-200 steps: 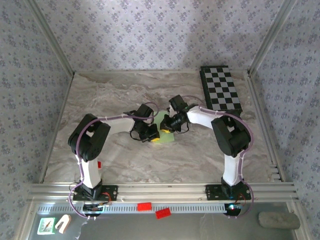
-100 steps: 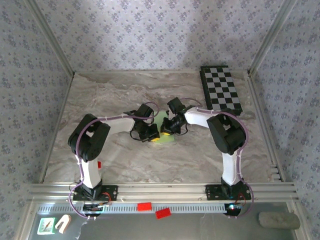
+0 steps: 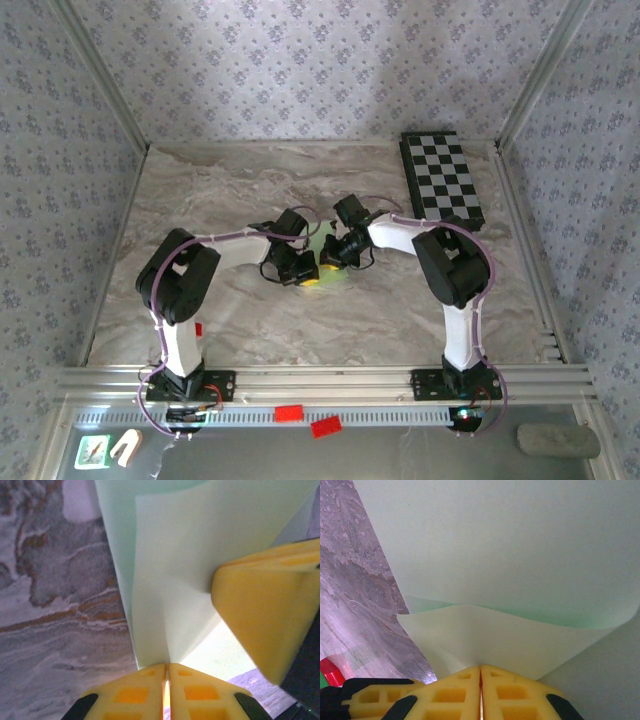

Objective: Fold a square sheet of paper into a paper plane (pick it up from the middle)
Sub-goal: Fold the triangle a second time at the center of the table.

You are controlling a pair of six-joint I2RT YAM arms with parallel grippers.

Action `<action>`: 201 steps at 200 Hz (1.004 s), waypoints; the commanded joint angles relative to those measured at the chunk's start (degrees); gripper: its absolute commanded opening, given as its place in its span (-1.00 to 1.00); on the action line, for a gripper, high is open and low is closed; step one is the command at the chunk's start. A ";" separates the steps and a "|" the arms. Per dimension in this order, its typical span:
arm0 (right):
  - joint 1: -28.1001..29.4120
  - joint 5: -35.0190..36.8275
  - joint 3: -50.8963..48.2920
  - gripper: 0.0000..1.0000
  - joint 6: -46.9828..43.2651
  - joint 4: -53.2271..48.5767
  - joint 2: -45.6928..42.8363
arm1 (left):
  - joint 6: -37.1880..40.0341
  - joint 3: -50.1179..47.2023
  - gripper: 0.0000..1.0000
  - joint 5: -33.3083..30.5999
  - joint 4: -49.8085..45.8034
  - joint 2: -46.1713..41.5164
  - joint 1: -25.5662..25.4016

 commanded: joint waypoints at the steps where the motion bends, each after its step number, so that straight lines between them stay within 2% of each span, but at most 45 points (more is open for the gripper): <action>1: -0.24 3.14 0.23 -0.82 -0.15 -1.76 2.62 | 1.38 0.01 -0.76 -0.67 -8.72 -1.63 -0.94; 41: -0.35 2.51 0.23 -0.82 0.00 -1.40 2.35 | 1.41 1.36 -0.76 -0.37 -9.47 -3.11 -0.96; 73: -0.50 1.26 0.39 -0.82 0.62 0.65 2.17 | 1.38 2.62 -0.75 -3.50 -9.52 -5.78 -0.52; 94: -0.75 -0.36 0.95 -0.82 2.20 3.40 2.67 | -0.05 1.77 -0.72 -6.35 -6.82 -8.36 0.63; 117: -0.64 -1.61 3.09 -0.82 4.22 6.03 3.96 | -2.01 0.73 -0.71 -6.73 -2.74 -9.81 2.46; 201: -0.67 -2.77 5.31 -0.82 5.34 6.98 6.00 | -6.58 1.03 -0.74 -3.64 5.29 -3.93 4.30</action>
